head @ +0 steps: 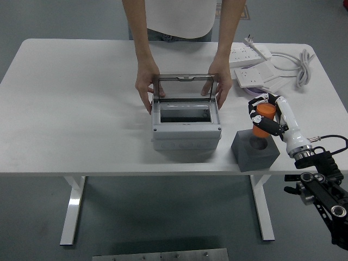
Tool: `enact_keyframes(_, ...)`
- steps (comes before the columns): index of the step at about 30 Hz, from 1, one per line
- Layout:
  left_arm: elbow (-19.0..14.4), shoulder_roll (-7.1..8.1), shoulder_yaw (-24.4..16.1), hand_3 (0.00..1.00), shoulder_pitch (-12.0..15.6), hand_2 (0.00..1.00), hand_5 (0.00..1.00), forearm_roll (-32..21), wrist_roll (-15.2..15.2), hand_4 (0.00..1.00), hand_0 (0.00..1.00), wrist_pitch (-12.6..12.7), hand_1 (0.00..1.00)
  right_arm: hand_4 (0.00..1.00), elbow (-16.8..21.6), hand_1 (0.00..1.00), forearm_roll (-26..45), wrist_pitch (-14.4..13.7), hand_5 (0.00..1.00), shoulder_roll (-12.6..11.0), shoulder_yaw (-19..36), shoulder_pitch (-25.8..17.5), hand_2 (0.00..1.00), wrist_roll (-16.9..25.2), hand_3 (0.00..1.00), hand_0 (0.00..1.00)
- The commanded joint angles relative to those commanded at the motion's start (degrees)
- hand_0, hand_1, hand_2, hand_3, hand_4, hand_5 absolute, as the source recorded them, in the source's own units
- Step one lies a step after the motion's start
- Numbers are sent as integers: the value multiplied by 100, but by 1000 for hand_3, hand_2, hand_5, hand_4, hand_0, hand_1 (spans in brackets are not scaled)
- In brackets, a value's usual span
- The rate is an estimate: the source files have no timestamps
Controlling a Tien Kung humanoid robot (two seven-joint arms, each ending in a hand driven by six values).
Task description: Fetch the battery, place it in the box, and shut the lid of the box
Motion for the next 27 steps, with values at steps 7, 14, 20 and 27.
enact_keyframes(7,-4,-2,-15,567,22,598,12,14,20,561,624,1,699,225,133,251,-882,-37,2,-19,310,291,281,-425,387,256)
enact_keyframes(14,-9,6,-20,565,33,598,24,7,34,563,625,2,700,233,334,243,-2025,106,2,-64,365,624,281,-957,389,252)
enact_keyframes(20,-13,26,-37,566,36,598,30,25,54,567,625,-1,700,224,552,235,-3088,342,8,-87,62,996,280,-1514,387,242)
enact_keyframes(27,-15,51,-50,566,19,600,31,40,67,568,625,-6,700,224,500,232,-3976,539,14,-47,-584,1434,279,-1952,386,239)
